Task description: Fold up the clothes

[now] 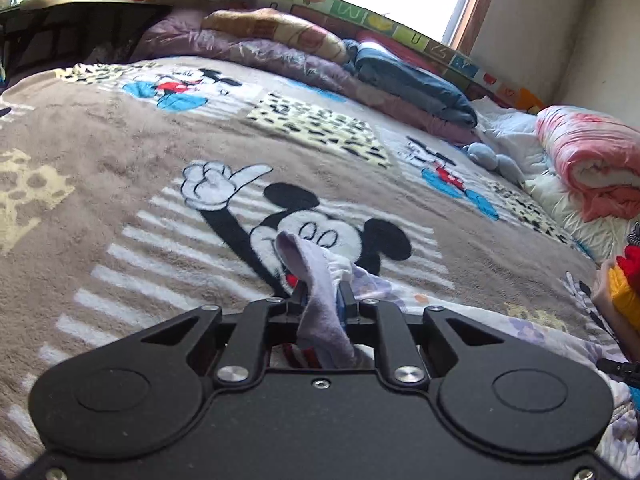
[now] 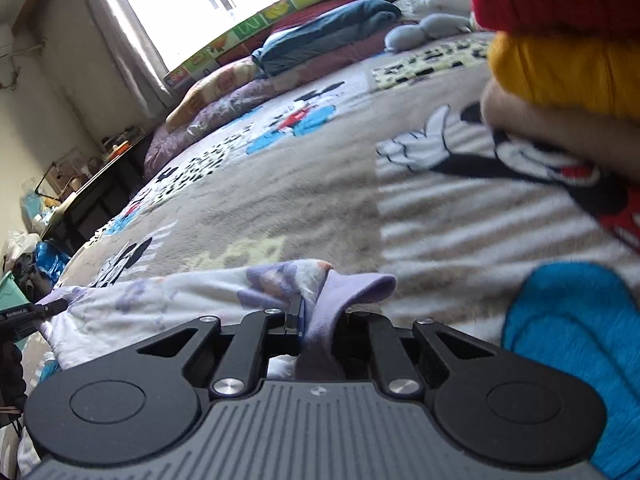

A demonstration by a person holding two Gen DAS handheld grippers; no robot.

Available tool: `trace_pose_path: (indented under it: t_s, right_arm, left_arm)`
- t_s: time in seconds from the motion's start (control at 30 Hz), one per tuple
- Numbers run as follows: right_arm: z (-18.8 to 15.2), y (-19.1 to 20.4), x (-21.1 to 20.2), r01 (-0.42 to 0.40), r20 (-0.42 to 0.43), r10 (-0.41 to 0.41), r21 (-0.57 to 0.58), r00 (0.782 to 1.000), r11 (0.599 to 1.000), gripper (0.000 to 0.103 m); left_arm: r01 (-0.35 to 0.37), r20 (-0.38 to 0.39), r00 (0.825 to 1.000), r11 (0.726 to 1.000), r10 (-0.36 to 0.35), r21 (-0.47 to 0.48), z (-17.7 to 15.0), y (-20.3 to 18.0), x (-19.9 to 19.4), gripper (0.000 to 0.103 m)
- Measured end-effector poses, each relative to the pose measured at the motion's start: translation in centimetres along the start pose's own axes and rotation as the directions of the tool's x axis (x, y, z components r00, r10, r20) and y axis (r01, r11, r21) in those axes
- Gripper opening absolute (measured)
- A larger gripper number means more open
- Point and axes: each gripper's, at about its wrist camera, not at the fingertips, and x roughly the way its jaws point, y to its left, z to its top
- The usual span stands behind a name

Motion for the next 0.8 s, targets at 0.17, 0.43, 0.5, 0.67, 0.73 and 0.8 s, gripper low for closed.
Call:
trace_pose_path:
  t_s: [0.17, 0.43, 0.5, 0.67, 0.73, 0.8]
  right_arm:
    - [0.4, 0.2, 0.1, 0.022, -0.008, -0.022, -0.014, 1.000, 1.000, 0.015]
    - [2.0, 0.4, -5.4, 0.068, 0.118, -0.068, 0.000, 0.991, 0.998, 0.029]
    - [1.8, 0.6, -7.2, 0.058, 0.131, -0.056, -0.009, 0.990, 0.998, 0.029]
    - [-1.4, 0.8, -10.9, 0.028, 0.116, -0.030, 0.021, 0.993, 0.999, 0.032]
    - [-3.3, 0.4, -12.2, 0.009, 0.116, -0.017, 0.066, 0.993, 0.998, 0.034]
    - [-5.4, -0.1, -13.1, -0.013, 0.119, -0.002, 0.125, 0.993, 0.992, 0.036]
  left_arm:
    - [-0.270, -0.020, 0.962, 0.962, 0.271, 0.044, 0.0, 0.8, -0.1, 0.026]
    - [-0.007, -0.003, 1.000, 0.998, 0.007, 0.059, 0.4, -1.8, -3.6, 0.026]
    - [-0.041, -0.120, 0.991, 0.992, 0.056, 0.120, -0.6, -3.1, -1.3, 0.029]
    - [-0.096, -0.103, 0.989, 0.991, 0.105, 0.090, -1.2, -3.2, -2.4, 0.037]
    - [-0.102, -0.056, 0.993, 0.994, 0.104, 0.040, -0.9, -2.7, -4.3, 0.042]
    - [-0.117, -0.033, 0.993, 0.993, 0.116, -0.031, -1.1, -1.6, -6.0, 0.042]
